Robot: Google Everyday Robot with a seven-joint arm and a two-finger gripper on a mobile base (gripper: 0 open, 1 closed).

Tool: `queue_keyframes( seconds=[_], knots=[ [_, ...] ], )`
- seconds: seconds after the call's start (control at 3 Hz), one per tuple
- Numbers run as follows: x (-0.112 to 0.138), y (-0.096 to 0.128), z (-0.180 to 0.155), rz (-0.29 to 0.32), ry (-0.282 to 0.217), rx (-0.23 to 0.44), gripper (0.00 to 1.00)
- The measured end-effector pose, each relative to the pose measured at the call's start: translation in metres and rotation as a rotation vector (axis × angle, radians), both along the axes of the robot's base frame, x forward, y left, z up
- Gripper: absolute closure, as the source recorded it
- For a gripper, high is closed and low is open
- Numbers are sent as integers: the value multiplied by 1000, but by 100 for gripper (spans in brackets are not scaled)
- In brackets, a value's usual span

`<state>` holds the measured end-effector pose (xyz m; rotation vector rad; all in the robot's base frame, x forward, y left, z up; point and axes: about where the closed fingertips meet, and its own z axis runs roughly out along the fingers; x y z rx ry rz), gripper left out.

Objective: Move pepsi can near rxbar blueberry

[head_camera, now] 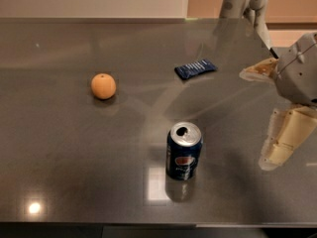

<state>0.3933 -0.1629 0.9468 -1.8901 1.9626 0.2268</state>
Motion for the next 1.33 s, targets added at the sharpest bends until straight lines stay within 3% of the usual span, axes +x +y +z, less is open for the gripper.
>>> queue_keyframes(
  seconds=[0.67, 1.33],
  knots=[
    [-14, 58, -23, 138, 28, 111, 0],
    [3, 87, -42, 160, 45, 160, 1]
  ],
)
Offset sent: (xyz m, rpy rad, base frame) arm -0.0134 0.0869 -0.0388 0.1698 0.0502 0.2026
